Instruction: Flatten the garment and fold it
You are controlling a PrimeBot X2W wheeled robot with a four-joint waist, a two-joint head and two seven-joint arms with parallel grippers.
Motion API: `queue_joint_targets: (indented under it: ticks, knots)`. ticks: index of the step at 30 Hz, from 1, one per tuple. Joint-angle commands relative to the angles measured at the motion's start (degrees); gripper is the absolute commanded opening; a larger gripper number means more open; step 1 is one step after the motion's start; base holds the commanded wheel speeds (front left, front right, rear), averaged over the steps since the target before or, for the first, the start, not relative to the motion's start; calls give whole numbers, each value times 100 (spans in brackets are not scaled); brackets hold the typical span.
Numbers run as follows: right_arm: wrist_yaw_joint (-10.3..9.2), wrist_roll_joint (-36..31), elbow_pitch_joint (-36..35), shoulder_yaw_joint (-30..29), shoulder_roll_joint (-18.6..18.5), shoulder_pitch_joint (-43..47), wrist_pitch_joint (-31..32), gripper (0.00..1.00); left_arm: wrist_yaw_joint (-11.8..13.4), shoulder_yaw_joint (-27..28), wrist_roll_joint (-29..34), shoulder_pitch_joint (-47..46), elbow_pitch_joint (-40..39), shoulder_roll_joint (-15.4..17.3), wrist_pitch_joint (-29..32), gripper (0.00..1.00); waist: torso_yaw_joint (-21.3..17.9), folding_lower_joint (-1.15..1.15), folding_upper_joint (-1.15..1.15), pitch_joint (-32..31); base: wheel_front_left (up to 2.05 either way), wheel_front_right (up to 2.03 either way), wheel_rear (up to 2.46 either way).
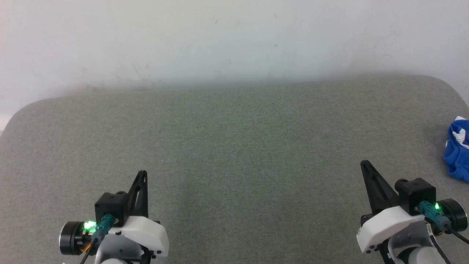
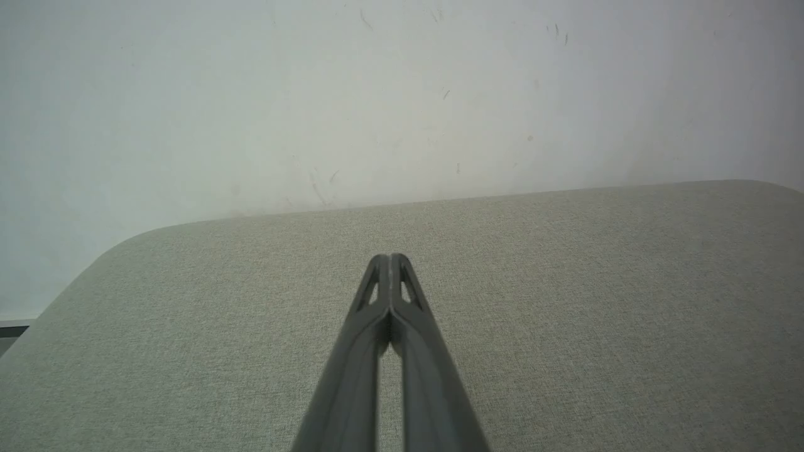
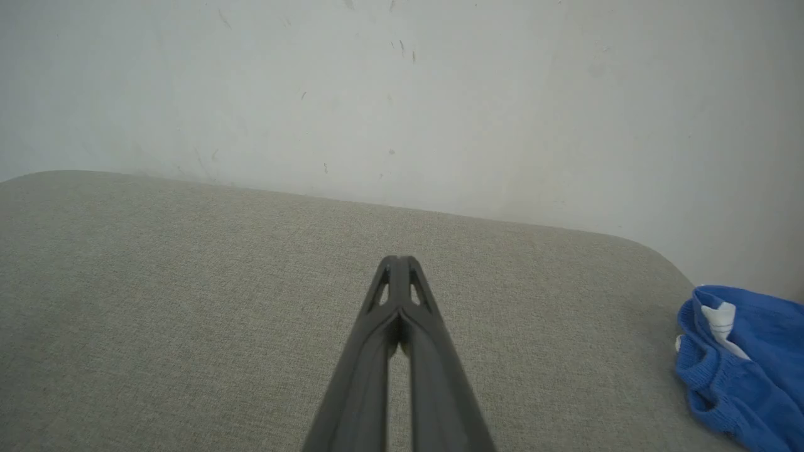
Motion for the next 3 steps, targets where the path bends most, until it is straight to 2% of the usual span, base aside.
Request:
queue_joint_targets:
  ticks: [1,3]
  knots:
    - [-12,-44,-39,-2,23,-40,3,0,-9,26,38,-76,-34,-29,2,0,0,0,-1,0,0,0,0]
    - [-12,-44,-39,-2,23,-40,3,0,-9,26,38,-76,-34,-29,2,0,0,0,-1,0,0,0,0]
